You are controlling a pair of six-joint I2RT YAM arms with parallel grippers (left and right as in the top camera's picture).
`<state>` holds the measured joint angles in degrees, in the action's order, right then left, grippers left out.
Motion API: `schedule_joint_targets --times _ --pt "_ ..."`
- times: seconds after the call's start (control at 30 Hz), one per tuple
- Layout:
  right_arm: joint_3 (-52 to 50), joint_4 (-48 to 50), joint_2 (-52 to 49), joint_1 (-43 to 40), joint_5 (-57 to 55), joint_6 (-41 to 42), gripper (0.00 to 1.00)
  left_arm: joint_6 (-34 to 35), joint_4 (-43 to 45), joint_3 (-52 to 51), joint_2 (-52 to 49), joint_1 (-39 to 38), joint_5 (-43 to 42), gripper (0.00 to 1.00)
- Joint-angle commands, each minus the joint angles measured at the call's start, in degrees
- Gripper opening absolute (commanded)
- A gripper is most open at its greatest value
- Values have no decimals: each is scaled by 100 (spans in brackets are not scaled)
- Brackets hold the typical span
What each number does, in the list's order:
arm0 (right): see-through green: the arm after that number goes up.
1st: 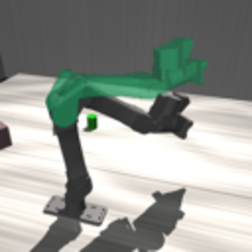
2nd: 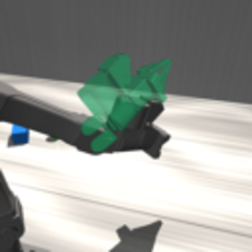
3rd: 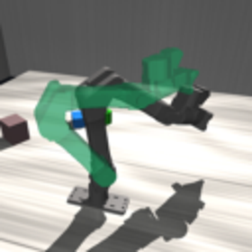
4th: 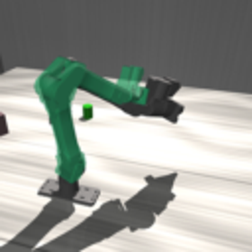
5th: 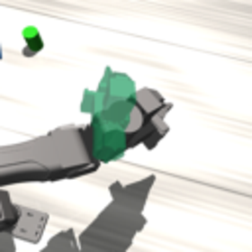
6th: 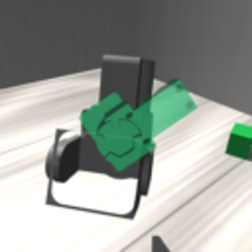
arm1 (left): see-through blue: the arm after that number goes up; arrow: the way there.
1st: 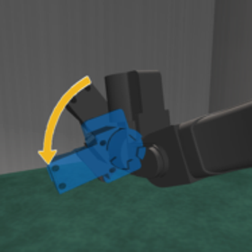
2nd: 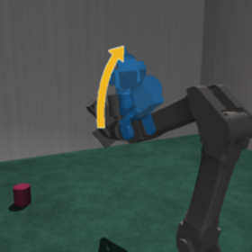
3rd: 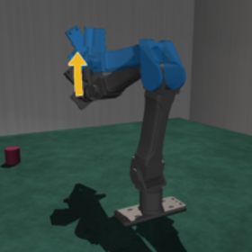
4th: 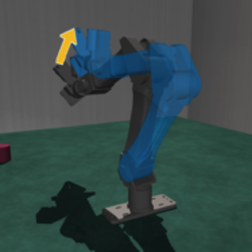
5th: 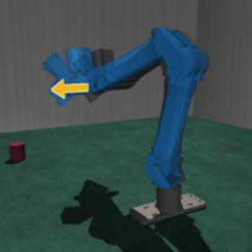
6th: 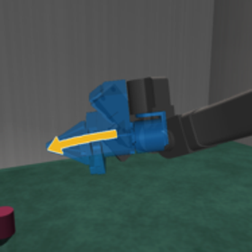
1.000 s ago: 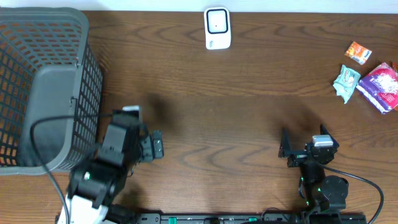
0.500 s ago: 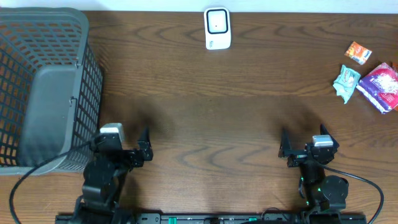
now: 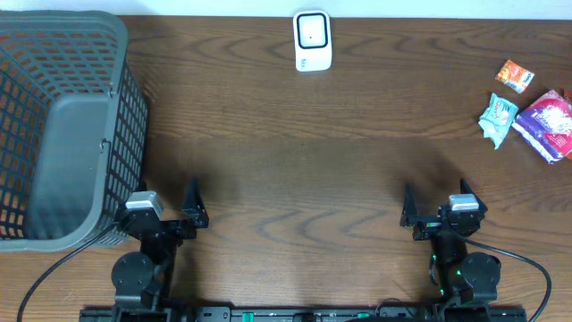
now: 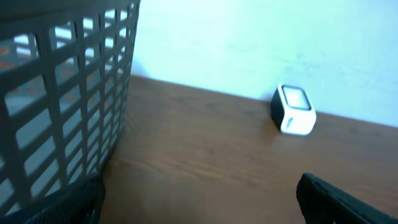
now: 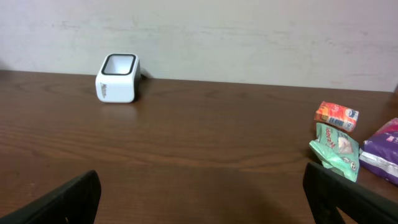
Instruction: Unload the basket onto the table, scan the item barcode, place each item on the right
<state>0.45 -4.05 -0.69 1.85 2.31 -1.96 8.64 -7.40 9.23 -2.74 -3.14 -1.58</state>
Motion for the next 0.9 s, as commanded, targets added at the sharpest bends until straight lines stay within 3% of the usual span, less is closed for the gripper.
schedule_joint_targets --times 0.0,0.43,0.63,0.87 --pt "-9 -22 37 50 -7 -44 99 -111 337 -315 175 24 -105 98" --pt "-9 -22 37 50 -7 -44 99 -140 940 -632 267 723 -695 98" --pt "-9 -22 37 50 -7 -46 99 -136 1384 -905 267 719 -758 98" --pt "-9 -22 37 50 -7 -44 99 -280 1322 -901 267 638 -850 98"
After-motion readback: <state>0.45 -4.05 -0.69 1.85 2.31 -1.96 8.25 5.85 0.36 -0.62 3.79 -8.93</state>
